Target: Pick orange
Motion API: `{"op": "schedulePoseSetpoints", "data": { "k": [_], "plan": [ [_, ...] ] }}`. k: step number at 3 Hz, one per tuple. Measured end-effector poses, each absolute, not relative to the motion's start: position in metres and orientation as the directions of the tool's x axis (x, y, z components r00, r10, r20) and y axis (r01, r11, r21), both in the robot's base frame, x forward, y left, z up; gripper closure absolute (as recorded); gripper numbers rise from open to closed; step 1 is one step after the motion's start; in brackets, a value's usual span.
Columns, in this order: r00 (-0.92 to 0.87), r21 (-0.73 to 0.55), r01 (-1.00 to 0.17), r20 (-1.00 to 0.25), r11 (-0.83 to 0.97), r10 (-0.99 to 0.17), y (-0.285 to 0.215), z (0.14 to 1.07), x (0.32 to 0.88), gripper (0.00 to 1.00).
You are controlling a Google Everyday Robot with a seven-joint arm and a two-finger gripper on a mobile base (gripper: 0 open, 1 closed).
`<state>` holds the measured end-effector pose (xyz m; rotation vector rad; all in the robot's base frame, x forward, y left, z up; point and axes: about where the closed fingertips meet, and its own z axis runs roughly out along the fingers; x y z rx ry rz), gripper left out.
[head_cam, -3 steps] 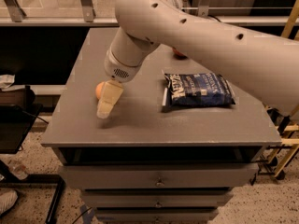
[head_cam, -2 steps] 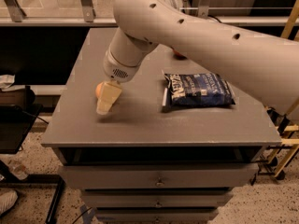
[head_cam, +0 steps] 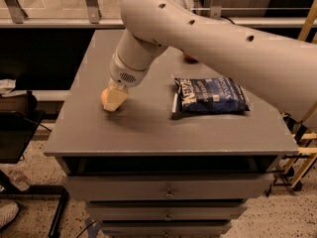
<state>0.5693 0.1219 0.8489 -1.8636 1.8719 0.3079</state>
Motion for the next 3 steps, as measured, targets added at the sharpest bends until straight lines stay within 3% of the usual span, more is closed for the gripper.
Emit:
{"op": "schedulePoseSetpoints", "data": {
  "k": [1, 2, 3],
  "plan": [
    [0.052, -0.193, -0.980, -0.493, 0.051, -0.869, 0.121, 0.859, 0.569, 0.87],
    [0.078, -0.242, -0.968, -0.527, 0.061, -0.846, 0.113, 0.886, 0.568, 1.00],
    [0.110, -0.271, -0.961, -0.556, 0.054, -0.824, 0.109, 0.908, 0.566, 1.00]
  ]
}}
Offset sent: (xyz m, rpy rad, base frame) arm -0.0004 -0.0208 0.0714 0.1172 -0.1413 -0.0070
